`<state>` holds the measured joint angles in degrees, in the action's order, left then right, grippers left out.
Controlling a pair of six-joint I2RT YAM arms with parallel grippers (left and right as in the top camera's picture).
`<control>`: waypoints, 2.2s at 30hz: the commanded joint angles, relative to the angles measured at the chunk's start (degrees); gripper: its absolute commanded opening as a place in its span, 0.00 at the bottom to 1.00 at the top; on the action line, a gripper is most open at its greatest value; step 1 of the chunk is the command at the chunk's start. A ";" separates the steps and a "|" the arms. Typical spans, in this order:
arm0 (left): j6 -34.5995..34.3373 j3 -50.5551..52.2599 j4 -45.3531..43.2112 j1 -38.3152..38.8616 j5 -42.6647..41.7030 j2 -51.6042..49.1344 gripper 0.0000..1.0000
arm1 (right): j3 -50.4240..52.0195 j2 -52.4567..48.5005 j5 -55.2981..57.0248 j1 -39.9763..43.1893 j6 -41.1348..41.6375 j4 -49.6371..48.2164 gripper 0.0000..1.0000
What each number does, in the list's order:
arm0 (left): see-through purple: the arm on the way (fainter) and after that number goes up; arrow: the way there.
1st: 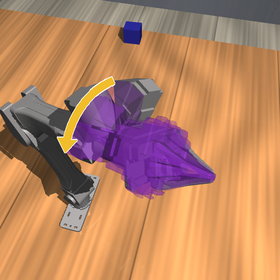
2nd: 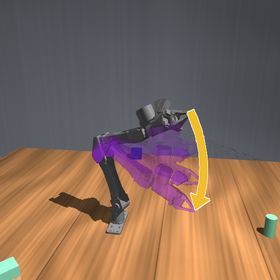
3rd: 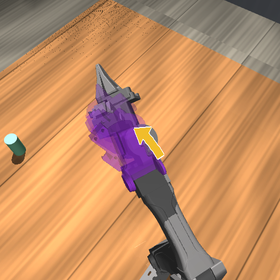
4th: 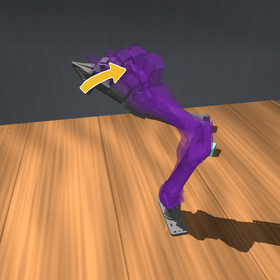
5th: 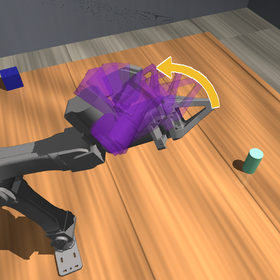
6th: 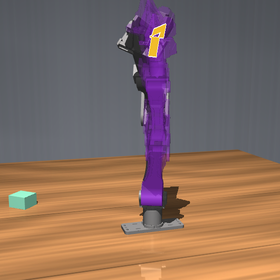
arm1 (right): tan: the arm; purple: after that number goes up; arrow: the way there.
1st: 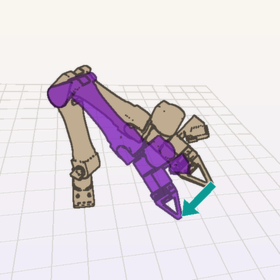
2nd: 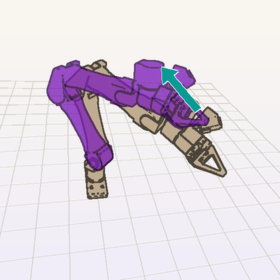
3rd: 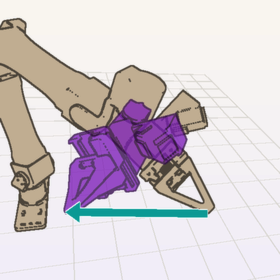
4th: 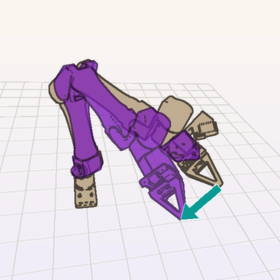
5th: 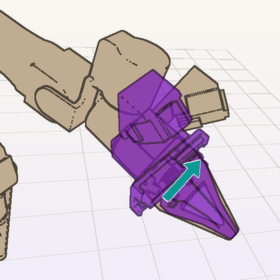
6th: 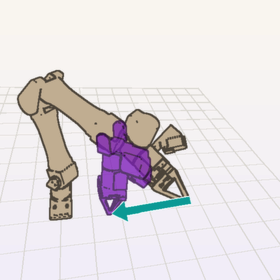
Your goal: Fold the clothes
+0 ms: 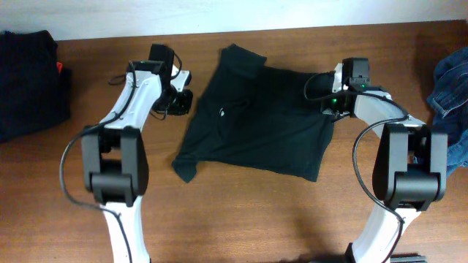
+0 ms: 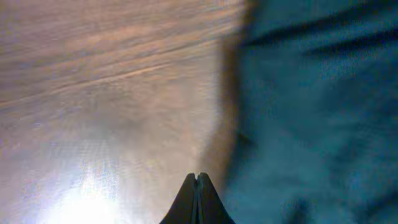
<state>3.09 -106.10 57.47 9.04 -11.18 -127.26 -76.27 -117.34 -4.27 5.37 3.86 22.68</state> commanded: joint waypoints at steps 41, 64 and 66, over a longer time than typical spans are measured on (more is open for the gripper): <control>2.71 -0.48 -13.77 16.50 11.15 -1.16 0.64 | -20.72 0.57 -12.85 -4.28 1.05 43.15 0.99; 1.01 -0.61 -11.67 21.35 18.51 -3.02 0.49 | -20.68 0.50 -5.22 -4.17 0.85 44.15 0.99; 1.01 -0.61 -12.04 22.60 20.90 -3.02 0.50 | -20.68 0.50 -5.07 -4.17 0.85 44.13 0.99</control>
<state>4.89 -106.72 45.74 29.80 5.65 -129.99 -97.30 -117.16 -10.83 1.28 4.69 66.70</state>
